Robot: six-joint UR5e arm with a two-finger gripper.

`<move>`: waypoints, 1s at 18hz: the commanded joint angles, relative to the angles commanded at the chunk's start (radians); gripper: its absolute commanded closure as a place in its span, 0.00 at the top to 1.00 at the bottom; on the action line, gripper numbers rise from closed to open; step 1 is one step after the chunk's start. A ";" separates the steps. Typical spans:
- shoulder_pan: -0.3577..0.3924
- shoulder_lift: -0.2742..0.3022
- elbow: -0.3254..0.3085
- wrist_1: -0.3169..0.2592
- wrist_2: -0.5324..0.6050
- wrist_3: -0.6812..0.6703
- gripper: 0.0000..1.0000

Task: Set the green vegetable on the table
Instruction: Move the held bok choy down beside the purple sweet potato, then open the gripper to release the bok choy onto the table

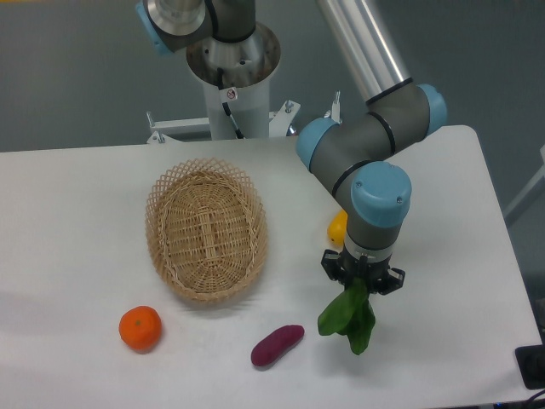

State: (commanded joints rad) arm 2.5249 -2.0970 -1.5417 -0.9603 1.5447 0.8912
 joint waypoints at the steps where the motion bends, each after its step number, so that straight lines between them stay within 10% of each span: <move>1: 0.000 0.002 0.000 0.000 0.000 0.003 1.00; 18: 0.066 0.015 0.090 -0.018 -0.034 0.208 1.00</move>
State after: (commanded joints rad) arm 2.5908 -2.0816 -1.4513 -0.9786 1.5111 1.0997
